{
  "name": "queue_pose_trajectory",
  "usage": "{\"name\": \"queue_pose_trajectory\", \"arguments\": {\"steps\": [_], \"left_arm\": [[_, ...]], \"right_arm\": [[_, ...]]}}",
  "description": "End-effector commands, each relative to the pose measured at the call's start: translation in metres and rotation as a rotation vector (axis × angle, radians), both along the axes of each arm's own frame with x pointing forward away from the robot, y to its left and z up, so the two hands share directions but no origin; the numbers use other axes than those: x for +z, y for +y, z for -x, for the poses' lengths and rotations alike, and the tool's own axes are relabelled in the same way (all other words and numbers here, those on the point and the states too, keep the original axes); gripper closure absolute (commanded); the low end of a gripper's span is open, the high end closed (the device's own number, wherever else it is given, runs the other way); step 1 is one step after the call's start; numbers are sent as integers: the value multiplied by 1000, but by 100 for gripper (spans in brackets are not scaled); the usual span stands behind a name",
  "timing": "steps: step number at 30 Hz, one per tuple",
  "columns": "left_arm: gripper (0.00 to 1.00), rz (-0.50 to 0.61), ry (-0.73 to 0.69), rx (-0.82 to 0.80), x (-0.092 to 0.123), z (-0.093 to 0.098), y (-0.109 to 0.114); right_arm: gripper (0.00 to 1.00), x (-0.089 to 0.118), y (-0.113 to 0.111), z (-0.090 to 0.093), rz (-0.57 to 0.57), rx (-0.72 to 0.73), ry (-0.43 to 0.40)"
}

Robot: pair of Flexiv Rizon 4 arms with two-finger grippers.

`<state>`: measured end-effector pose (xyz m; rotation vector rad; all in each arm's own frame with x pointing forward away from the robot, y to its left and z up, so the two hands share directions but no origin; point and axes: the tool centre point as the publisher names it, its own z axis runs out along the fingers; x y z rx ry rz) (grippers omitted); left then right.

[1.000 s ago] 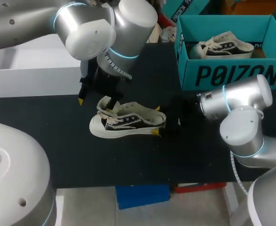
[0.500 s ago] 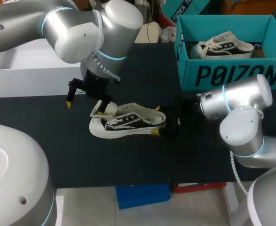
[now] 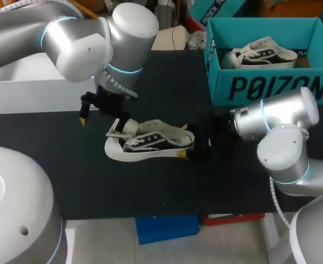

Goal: Take the shoe out of the shoebox, open the shoe tongue, remove and reinsert the insole, then place the shoe into the shoebox

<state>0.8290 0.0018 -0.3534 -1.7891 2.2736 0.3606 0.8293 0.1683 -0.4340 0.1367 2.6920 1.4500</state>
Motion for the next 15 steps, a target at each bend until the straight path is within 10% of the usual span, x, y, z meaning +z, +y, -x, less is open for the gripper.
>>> {"name": "queue_pose_trajectory", "arguments": {"steps": [1,2,4,15], "left_arm": [[6,91,-51,-70,15,8,6],[54,117,-55,-97,21,7,3],[100,204,-33,-173,35,5,-2],[100,709,526,-1197,97,5,-56]], "right_arm": [[100,-1,0,0,0,-1,1],[100,-1,0,0,0,-1,1],[100,-1,0,0,0,-1,1],[100,-1,0,0,0,-1,1]]}}
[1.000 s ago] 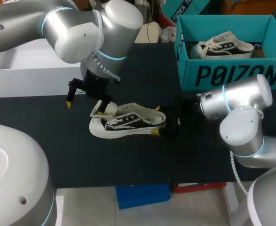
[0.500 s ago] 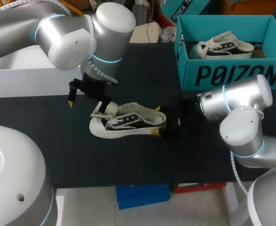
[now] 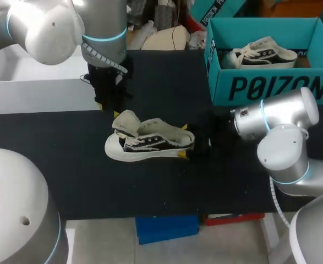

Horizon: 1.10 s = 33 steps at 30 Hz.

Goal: Take the shoe out of the shoebox, open the shoe tongue, remove and reinsert the insole, then place the shoe into the shoebox

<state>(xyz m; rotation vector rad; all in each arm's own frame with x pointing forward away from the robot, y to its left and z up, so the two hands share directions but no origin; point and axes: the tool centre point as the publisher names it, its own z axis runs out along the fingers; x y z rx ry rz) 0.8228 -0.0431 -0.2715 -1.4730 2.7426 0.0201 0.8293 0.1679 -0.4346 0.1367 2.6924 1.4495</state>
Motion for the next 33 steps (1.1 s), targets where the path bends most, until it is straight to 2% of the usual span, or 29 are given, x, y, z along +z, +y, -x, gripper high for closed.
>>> {"name": "queue_pose_trajectory", "arguments": {"steps": [1,3,5,22,26,33], "left_arm": [[100,381,379,-943,19,3,-19],[100,390,368,-1029,23,12,-36],[100,410,388,-1088,23,12,-36],[100,410,388,-1088,23,12,-36],[100,410,266,-1237,27,14,-35],[100,408,222,-1333,24,17,-57]], "right_arm": [[100,0,1,0,0,-1,1],[100,0,1,0,0,-1,1],[100,0,1,0,0,-1,1],[100,0,1,0,0,-1,1],[100,0,1,0,0,-1,1],[100,0,1,0,0,-1,1]]}}
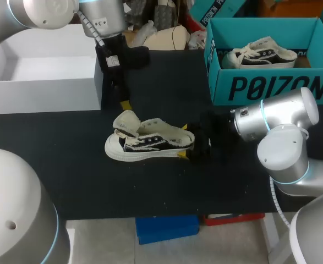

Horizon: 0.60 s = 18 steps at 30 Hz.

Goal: Take the shoe out of the shoebox, open the shoe tongue, remove and reinsert the insole, then place the shoe into the shoebox

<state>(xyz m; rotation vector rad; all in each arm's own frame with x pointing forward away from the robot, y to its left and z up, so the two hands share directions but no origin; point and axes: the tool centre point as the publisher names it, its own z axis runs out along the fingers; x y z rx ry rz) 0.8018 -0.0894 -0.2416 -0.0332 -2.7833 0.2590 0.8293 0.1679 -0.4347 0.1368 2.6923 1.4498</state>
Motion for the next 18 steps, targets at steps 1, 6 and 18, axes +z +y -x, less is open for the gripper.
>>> {"name": "queue_pose_trajectory", "arguments": {"steps": [1,6,18], "left_arm": [[100,119,-43,-316,-7,-4,-12],[100,88,-68,-298,-17,-10,-23],[100,24,-15,-213,-37,-13,-36]], "right_arm": [[100,0,1,0,0,-1,1],[100,0,1,0,0,-1,1],[100,0,1,0,0,-1,1]]}}
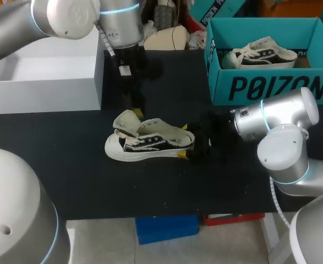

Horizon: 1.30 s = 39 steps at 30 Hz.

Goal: Take the shoe out of the shoebox, open the shoe tongue, remove and reinsert the insole, then place the shoe into the shoebox

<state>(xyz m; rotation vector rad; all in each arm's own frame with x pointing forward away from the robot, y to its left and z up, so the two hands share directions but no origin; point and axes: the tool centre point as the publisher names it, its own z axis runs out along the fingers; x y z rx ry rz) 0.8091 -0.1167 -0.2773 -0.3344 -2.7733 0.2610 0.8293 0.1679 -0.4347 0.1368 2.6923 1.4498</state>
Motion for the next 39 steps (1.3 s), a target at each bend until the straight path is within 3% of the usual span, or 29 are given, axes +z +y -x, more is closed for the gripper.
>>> {"name": "queue_pose_trajectory", "arguments": {"steps": [1,16,20,21,23,39], "left_arm": [[100,-16,10,-6,-2,-5,-9],[100,-17,20,11,-3,-7,-10],[100,-55,-14,34,-13,-8,-16],[100,-14,8,30,-15,-9,-18],[100,-53,-9,33,-19,-9,-22],[100,-37,27,44,-52,-21,-40]], "right_arm": [[100,0,1,0,0,-1,1],[100,0,1,0,0,-1,1],[100,0,1,0,0,-1,1],[100,0,1,0,0,-1,1],[100,0,1,0,0,-1,1],[100,0,1,0,0,-1,1]]}}
